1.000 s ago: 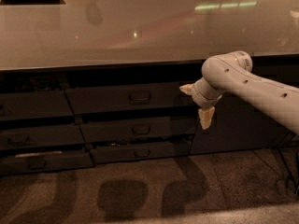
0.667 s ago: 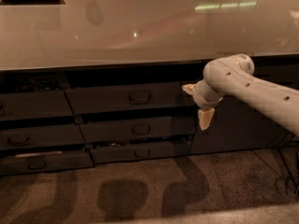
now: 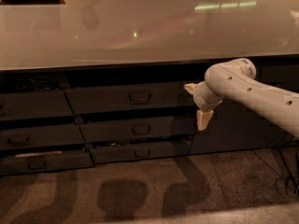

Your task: Open top drawer

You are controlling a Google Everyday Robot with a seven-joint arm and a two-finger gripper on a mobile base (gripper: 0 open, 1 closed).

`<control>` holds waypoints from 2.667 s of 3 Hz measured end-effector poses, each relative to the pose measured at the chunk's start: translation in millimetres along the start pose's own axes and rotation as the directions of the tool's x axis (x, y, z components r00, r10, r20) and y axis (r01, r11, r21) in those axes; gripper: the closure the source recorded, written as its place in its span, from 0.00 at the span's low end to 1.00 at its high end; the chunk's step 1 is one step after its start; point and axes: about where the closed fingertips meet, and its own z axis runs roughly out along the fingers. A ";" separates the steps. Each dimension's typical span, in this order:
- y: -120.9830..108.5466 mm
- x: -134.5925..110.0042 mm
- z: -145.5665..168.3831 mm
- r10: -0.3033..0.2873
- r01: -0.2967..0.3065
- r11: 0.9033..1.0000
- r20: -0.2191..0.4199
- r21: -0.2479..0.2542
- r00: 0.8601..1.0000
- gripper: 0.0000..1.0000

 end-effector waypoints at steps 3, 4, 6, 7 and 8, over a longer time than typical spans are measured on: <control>-56.6 41.9 13.2 0.072 -0.074 0.997 -0.066 -0.020 0.995 0.00; -56.6 50.0 23.9 0.082 -0.085 0.996 -0.082 -0.038 0.993 0.00; -59.7 80.5 52.4 0.052 -0.054 0.998 -0.127 -0.019 0.991 0.00; -54.4 79.1 54.2 0.020 -0.020 1.000 -0.069 -0.001 0.997 0.00; -54.4 79.1 54.2 0.020 -0.020 1.000 -0.069 -0.001 0.997 0.00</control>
Offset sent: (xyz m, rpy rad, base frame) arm 0.0993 -0.0382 0.0165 -0.0522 0.0405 -0.1430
